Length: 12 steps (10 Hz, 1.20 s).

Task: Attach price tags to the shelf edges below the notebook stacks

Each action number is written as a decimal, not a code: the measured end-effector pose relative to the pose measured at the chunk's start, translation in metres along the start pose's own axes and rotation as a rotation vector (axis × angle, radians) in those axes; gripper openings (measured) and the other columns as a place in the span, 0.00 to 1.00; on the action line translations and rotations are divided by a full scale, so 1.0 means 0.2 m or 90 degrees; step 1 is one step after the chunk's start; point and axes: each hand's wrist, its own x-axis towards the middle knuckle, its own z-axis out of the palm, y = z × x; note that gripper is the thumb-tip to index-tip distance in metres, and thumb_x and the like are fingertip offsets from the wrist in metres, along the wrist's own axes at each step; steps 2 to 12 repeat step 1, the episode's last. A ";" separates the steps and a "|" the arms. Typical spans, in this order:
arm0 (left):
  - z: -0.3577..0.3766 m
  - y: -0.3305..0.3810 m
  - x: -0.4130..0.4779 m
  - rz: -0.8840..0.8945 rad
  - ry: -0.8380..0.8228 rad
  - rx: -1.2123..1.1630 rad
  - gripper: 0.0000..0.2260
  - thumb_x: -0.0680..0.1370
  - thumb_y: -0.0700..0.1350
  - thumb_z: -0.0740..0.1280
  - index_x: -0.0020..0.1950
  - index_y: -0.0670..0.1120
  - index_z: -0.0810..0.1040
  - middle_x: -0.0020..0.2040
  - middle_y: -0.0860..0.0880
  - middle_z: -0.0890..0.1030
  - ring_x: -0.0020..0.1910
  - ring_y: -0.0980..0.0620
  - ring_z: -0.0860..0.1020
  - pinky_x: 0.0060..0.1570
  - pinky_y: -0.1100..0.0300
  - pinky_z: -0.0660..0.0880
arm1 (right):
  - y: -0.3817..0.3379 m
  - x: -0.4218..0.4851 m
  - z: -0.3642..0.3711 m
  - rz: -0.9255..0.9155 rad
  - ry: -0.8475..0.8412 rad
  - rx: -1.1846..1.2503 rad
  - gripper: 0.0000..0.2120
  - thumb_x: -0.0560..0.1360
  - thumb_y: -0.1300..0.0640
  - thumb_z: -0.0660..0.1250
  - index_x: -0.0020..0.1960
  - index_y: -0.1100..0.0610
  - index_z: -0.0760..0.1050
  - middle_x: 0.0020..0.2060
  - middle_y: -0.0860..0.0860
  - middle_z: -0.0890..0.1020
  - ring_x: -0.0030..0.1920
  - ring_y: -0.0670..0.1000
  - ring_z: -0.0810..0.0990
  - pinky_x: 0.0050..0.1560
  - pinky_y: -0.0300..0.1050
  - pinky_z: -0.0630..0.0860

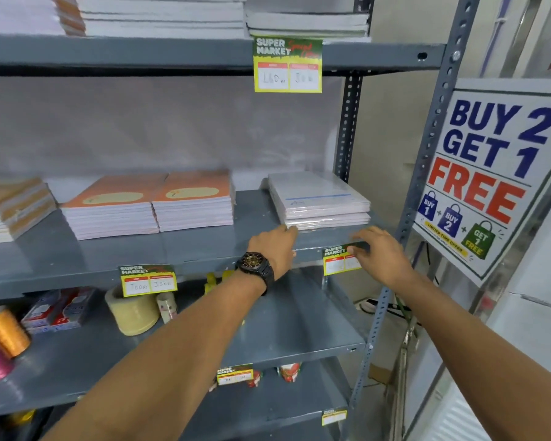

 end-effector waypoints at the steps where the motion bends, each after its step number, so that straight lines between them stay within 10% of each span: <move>1: -0.11 -0.23 -0.12 -0.040 0.039 0.024 0.21 0.76 0.44 0.65 0.67 0.48 0.63 0.61 0.44 0.76 0.52 0.37 0.78 0.44 0.47 0.74 | -0.23 -0.11 -0.09 -0.051 0.135 0.139 0.09 0.75 0.57 0.71 0.54 0.54 0.80 0.51 0.49 0.80 0.52 0.48 0.78 0.54 0.42 0.73; 12: -0.11 -0.23 -0.12 -0.040 0.039 0.024 0.21 0.76 0.44 0.65 0.67 0.48 0.63 0.61 0.44 0.76 0.52 0.37 0.78 0.44 0.47 0.74 | -0.23 -0.11 -0.09 -0.051 0.135 0.139 0.09 0.75 0.57 0.71 0.54 0.54 0.80 0.51 0.49 0.80 0.52 0.48 0.78 0.54 0.42 0.73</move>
